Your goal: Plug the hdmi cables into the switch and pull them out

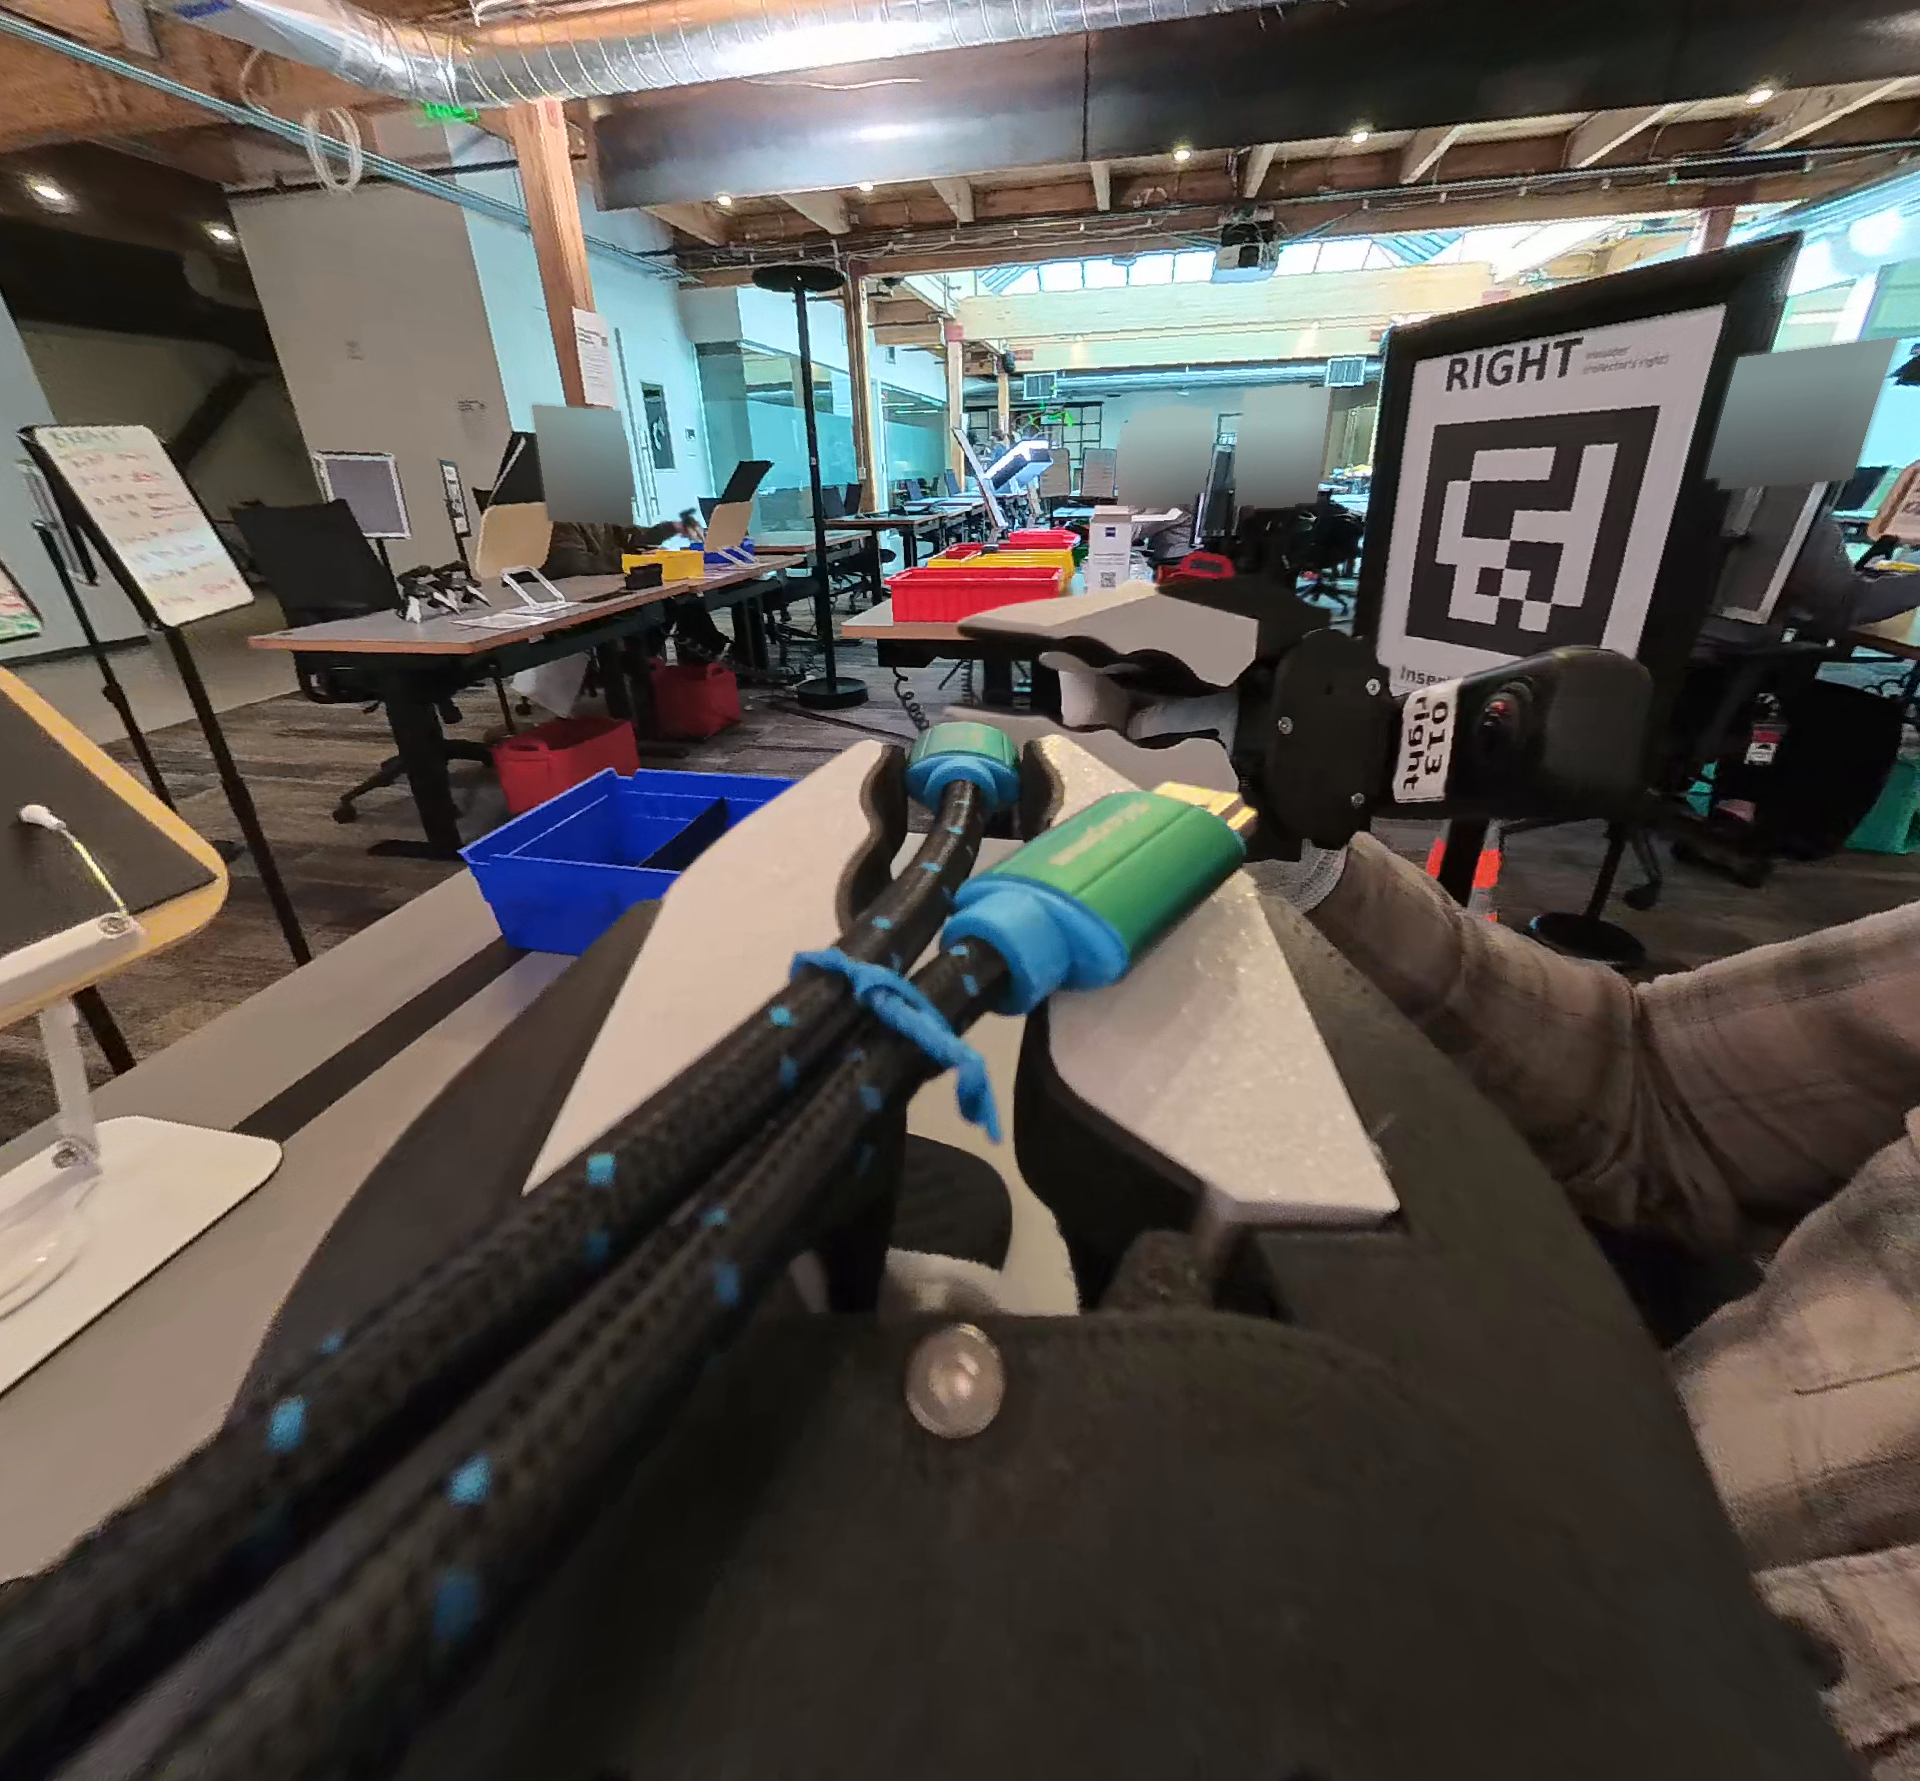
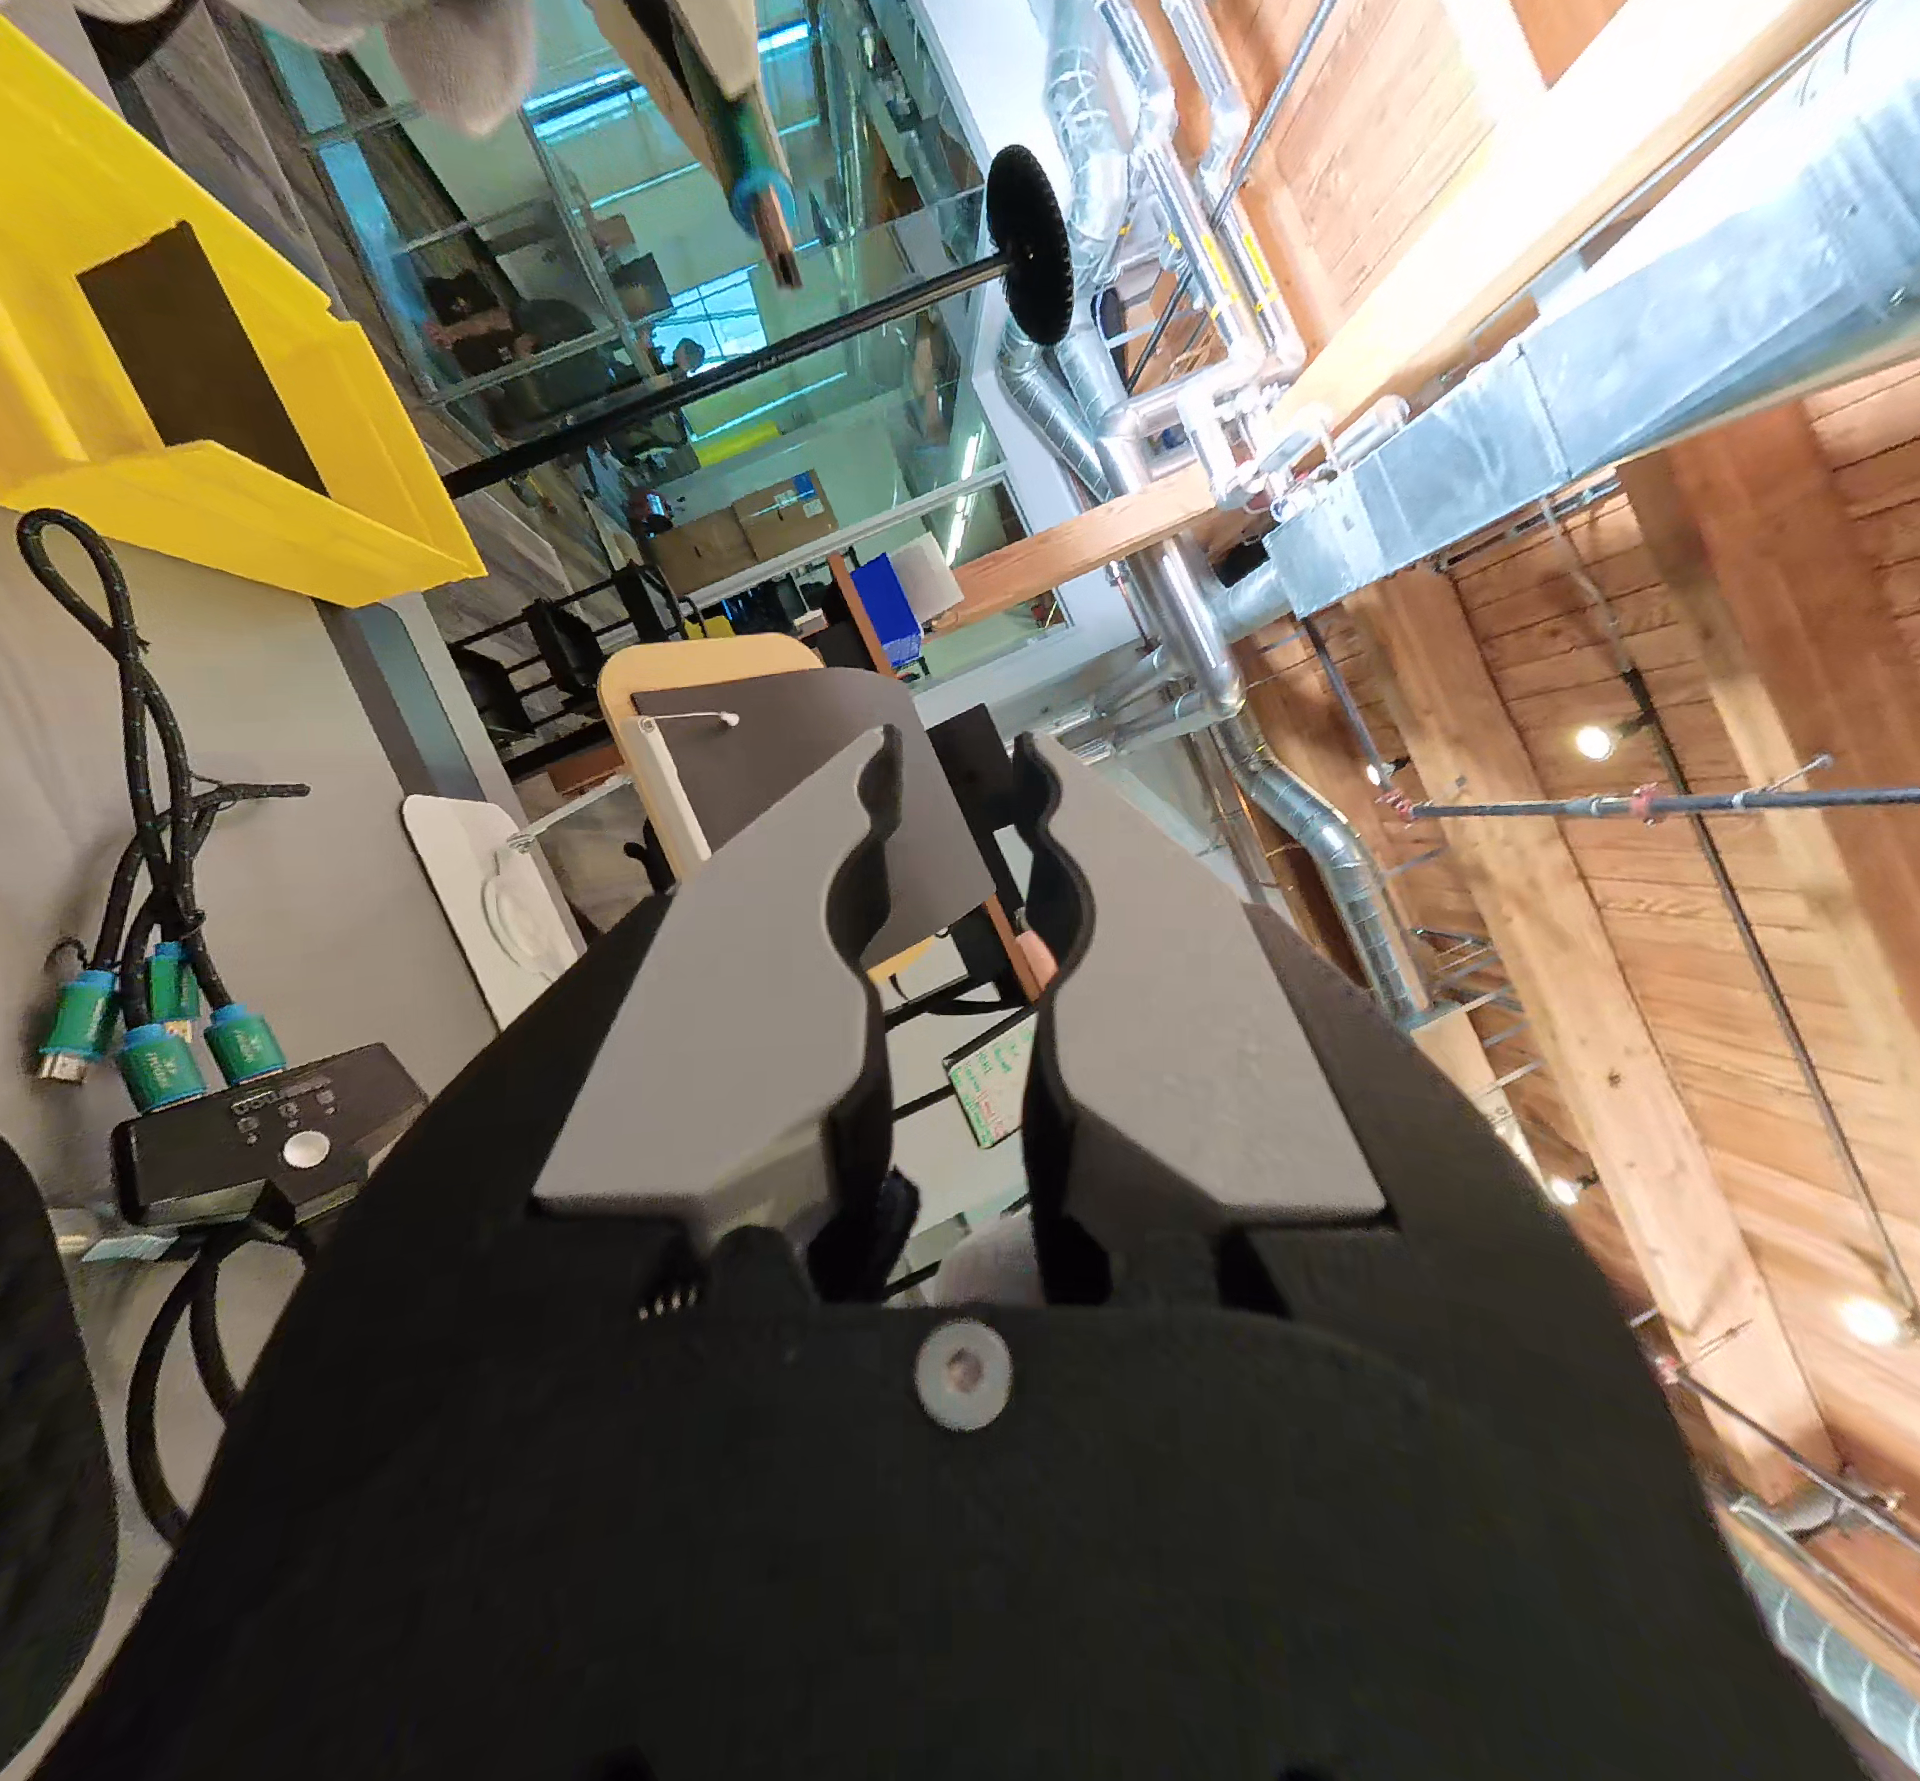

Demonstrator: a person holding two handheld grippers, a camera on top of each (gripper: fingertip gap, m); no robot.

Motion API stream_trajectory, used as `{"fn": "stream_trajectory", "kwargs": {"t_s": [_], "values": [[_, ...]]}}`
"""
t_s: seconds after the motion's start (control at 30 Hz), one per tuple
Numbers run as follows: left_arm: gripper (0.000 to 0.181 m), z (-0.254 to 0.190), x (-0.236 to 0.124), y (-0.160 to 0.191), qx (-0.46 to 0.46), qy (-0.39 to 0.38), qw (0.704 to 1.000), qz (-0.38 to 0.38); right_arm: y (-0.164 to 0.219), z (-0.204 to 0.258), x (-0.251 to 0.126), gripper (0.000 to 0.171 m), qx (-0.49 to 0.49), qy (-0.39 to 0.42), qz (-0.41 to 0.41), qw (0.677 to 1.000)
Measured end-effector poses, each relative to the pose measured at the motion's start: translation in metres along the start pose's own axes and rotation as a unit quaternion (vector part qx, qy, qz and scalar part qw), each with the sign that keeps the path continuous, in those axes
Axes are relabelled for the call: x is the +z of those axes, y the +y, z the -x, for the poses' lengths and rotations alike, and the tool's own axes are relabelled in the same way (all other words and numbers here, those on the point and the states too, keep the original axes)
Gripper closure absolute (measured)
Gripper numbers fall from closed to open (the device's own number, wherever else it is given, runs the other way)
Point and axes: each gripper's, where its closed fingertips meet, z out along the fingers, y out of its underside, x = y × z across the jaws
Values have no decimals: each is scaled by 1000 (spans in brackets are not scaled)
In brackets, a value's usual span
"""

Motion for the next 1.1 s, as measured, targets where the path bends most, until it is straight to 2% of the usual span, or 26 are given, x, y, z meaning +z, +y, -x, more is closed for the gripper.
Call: {"fn": "stream_trajectory", "kwargs": {"t_s": [0.6, 1.1], "values": [[160, 9, -8, -4, 30, -29, 999, 3, 50, 5, 15, 152, 94, -29, 58, 993], [160, 11, -8, -3, 31, -34, 999, 5, 58, 4, 14, 152, 118, -31, 64, 990]]}}
